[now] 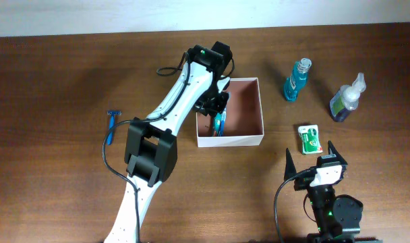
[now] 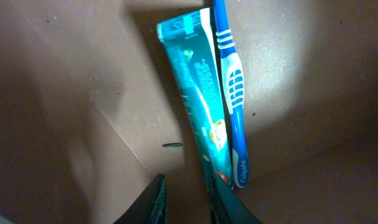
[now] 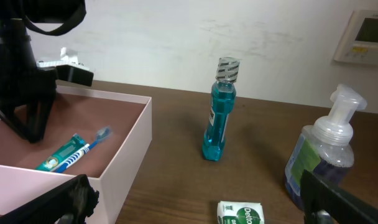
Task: Pack container
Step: 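Lift the toothpaste tube into the pink box and release, then move the left gripper to the blue razor and grasp its handle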
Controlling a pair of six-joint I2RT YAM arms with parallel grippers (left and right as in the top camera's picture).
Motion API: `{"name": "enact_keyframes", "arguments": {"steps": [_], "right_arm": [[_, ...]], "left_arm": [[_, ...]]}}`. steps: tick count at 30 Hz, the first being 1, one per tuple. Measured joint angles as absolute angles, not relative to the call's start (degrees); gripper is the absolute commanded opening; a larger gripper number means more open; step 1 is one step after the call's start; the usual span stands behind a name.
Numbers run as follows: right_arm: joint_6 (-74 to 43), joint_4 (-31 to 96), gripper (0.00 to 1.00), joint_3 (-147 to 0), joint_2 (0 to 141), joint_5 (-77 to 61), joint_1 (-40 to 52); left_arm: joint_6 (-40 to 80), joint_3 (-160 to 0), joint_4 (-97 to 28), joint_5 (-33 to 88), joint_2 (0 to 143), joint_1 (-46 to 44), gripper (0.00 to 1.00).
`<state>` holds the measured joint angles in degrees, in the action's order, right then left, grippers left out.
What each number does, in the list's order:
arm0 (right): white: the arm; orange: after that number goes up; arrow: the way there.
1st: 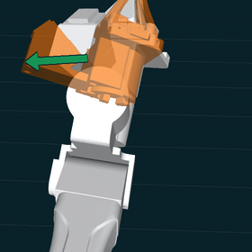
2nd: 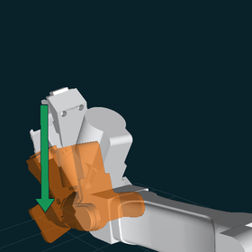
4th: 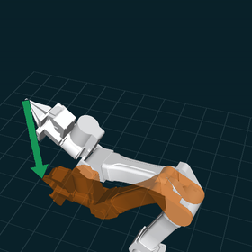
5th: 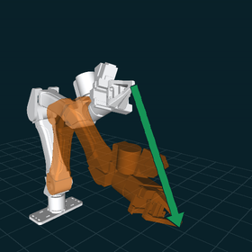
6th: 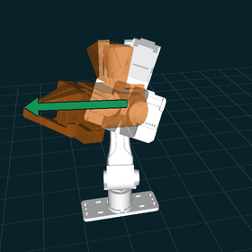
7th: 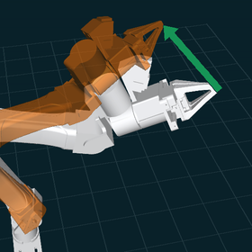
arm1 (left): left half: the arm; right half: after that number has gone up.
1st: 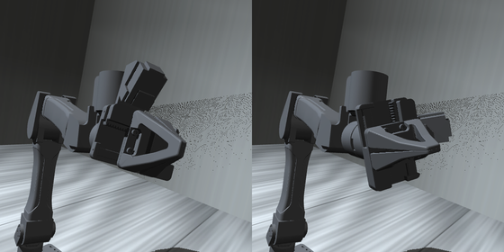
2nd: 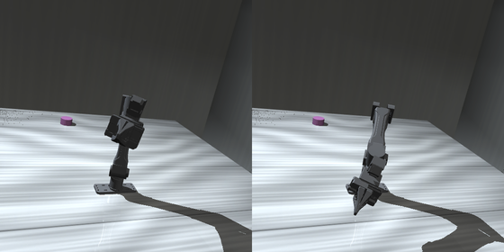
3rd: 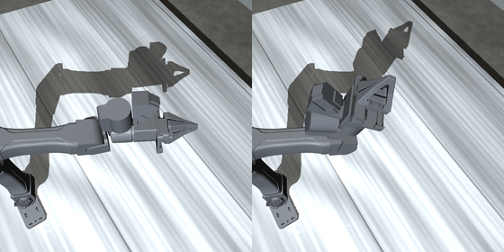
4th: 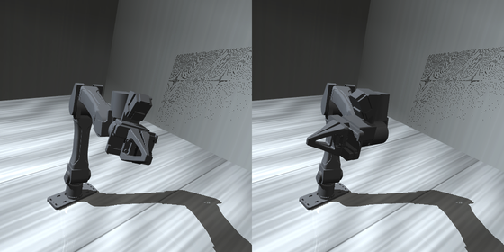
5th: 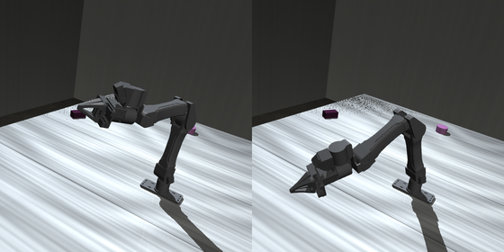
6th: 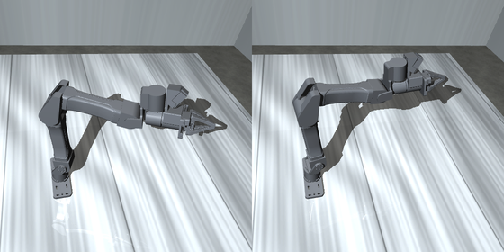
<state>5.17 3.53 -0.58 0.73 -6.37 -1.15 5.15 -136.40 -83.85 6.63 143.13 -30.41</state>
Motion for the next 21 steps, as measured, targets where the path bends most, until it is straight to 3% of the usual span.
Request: {"name": "enact_keyframes", "arguments": {"steps": [5,9,15,21], "right_arm": [[5.19,3.51,0.98,-0.58,0.73,-6.35,-1.15],[5.19,3.53,0.98,-0.58,0.73,-6.35,-1.15],[5.19,3.53,0.98,-0.58,0.73,-6.35,-1.15],[5.17,3.53,0.98,-0.58,0.73,-6.37,-1.15]], "left_arm": [[4.82,-145.86,-86.43,6.61,143.46,-30.39,0.41],[4.75,-157.69,-92.18,4.99,143.48,-29.85,0.41],[4.23,-167.78,-96.44,-0.16,143.04,-25.63,0.66],[4.29,-167.89,-96.49,-2.39,141.14,-18.48,0.70]]}}
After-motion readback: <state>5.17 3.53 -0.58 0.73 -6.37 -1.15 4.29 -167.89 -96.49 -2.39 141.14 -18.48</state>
